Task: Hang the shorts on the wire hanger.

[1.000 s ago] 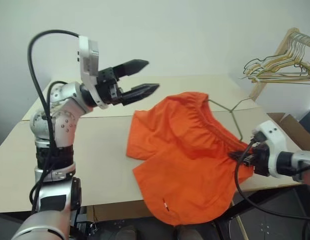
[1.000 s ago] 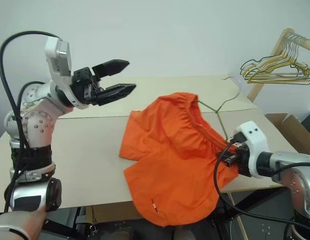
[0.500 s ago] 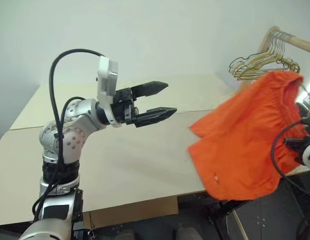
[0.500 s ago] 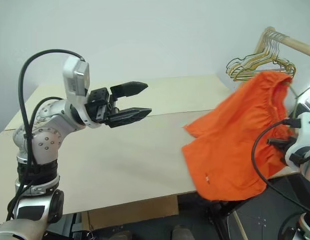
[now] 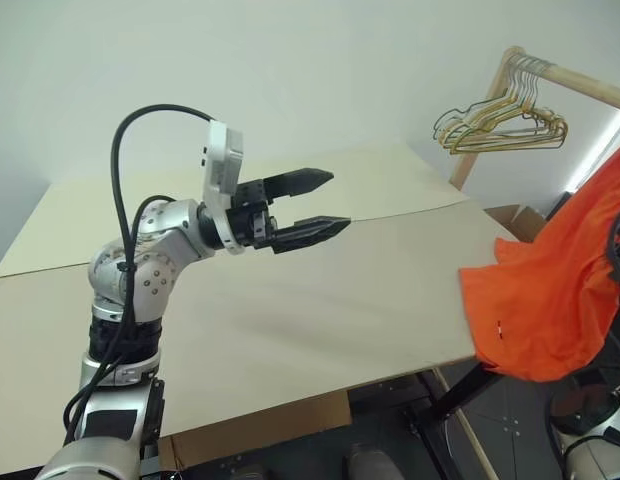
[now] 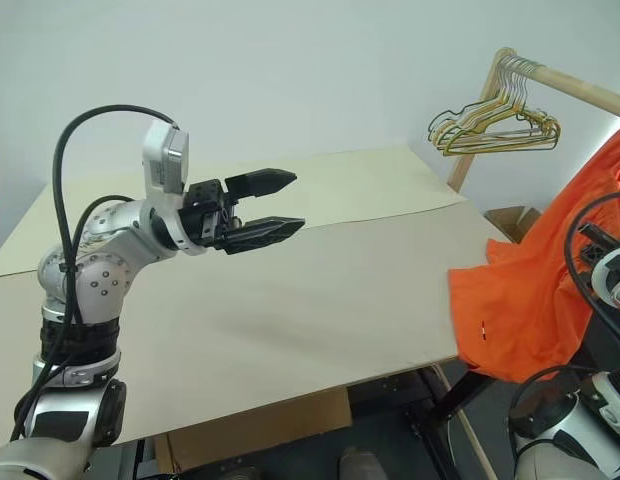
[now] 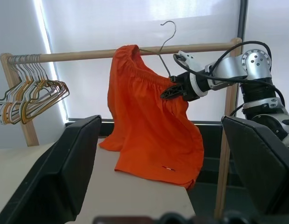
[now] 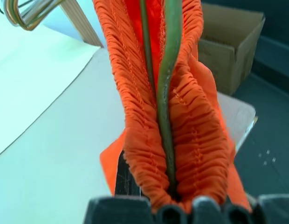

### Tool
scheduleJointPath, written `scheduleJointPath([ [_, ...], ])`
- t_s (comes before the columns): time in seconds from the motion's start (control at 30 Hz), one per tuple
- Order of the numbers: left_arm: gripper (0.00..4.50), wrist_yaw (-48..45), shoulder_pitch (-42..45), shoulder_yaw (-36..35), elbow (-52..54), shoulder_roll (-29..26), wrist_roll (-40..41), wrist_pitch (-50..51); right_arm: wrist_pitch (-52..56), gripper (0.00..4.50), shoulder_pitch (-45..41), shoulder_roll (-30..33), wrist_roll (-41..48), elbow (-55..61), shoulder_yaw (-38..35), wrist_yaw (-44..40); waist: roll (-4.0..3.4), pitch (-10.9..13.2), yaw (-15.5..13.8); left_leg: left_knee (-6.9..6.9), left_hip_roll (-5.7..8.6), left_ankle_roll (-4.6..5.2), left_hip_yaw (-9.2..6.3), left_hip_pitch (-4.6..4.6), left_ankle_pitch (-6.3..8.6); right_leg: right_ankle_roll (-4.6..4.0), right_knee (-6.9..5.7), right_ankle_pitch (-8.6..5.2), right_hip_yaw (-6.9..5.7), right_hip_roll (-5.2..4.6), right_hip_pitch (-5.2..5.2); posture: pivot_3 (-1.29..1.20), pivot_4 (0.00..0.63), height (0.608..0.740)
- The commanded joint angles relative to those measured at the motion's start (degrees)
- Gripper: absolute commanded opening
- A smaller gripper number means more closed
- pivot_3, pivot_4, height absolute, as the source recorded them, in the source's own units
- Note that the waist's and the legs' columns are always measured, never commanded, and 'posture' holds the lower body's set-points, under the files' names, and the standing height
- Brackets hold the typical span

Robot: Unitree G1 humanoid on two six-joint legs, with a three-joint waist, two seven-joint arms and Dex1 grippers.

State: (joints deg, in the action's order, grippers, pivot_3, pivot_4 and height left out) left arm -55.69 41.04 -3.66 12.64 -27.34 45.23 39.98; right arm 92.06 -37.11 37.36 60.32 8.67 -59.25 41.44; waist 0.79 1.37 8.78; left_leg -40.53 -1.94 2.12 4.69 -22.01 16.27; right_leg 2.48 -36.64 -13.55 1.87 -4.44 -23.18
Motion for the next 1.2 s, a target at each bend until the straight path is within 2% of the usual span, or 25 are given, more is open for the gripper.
scheduleJointPath([
  [0.03, 4.49, -0.6, 1.8, -0.6, 0.5, -0.9, 0.2, -1.1, 0.4, 0.0, -0.4, 3.6, 9.2, -3.6, -1.8, 7.9, -0.03, 0.0, 0.0, 0.01, 0.02, 0.02, 0.01, 0.0, 0.01, 0.02, 0.02, 0.0, 0.04, 0.0, 0.0, -0.2, 0.0, 0.74],
  [0.13, 4.49, -0.9, 2.0, -0.5, 0.2, -1.3, 0.0, -1.3, 0.4, 0.0, 2.4, 5.1, 17.7, -6.4, -0.2, 12.2, -0.08, 0.0, 0.1, 0.13, 0.06, 0.08, 0.09, 0.02, 0.04, 0.09, 0.14, -0.01, 0.22, 0.0, 0.0, -0.2, 0.0, 0.74],
  [0.23, 4.49, -1.0, 2.3, -0.4, 0.3, -1.6, -0.2, -1.3, 0.0, 0.0, 3.6, 4.7, 22.1, -8.7, -1.2, 17.3, -0.1, 0.0, 0.6, 0.32, 0.03, 0.09, 0.13, 0.03, 0.03, 0.17, 0.43, 0.06, 0.39, 0.11, 0.07, -0.19, 0.0, 0.74],
  [0.47, 4.49, -0.8, 1.9, -0.5, 0.9, -2.1, -0.4, -1.4, -13.7, 0.0, 9.0, 10.5, 39.1, -14.1, 4.8, 28.6, -0.15, 0.0, 1.2, 0.47, 0.1, 0.17, 0.27, 0.03, 0.03, 0.32, 0.63, 0.11, 0.58, 0.06, 0.07, -0.17, 0.0, 0.74],
  [0.67, 4.49, -0.4, 1.7, -0.8, 1.3, -2.5, -0.4, -1.3, -21.3, 0.0, 11.4, 18.7, 43.1, -18.5, 9.1, 28.2, -0.15, 0.0, 1.1, 0.56, 0.13, 0.2, 0.28, 0.02, 0.01, 0.35, 0.72, 0.1, 0.69, 0.09, 0.12, -0.16, 0.0, 0.74],
  [0.8, 4.49, -0.4, 1.5, -0.8, 1.5, -2.8, -0.3, -1.2, -25.2, 0.0, 12.4, 21.3, 43.7, -21.4, 10.5, 27.6, -0.14, 0.0, 1.0, 0.58, 0.12, 0.21, 0.31, 0.02, 0.01, 0.36, 0.76, 0.1, 0.72, 0.11, 0.18, -0.16, 0.0, 0.74],
  [1.0, 4.49, 0.0, 1.5, -0.8, 1.6, -2.9, -0.4, -1.3, -30.8, 0.0, 14.5, 20.1, 44.8, -23.1, 12.0, 32.6, -0.14, 0.0, 0.9, 0.61, 0.12, 0.21, 0.35, 0.02, 0.01, 0.38, 0.76, 0.11, 0.78, 0.1, 0.19, -0.15, 0.0, 0.74],
  [1.2, 4.49, 0.1, 1.2, -1.0, 1.7, -3.2, -0.3, -1.5, -34.1, 0.0, 16.4, 19.7, 43.8, -23.5, 12.5, 33.1, -0.13, 0.0, 0.8, 0.63, 0.12, 0.21, 0.38, 0.02, 0.01, 0.38, 0.77, 0.11, 0.81, 0.11, 0.21, -0.15, 0.0, 0.74],
])
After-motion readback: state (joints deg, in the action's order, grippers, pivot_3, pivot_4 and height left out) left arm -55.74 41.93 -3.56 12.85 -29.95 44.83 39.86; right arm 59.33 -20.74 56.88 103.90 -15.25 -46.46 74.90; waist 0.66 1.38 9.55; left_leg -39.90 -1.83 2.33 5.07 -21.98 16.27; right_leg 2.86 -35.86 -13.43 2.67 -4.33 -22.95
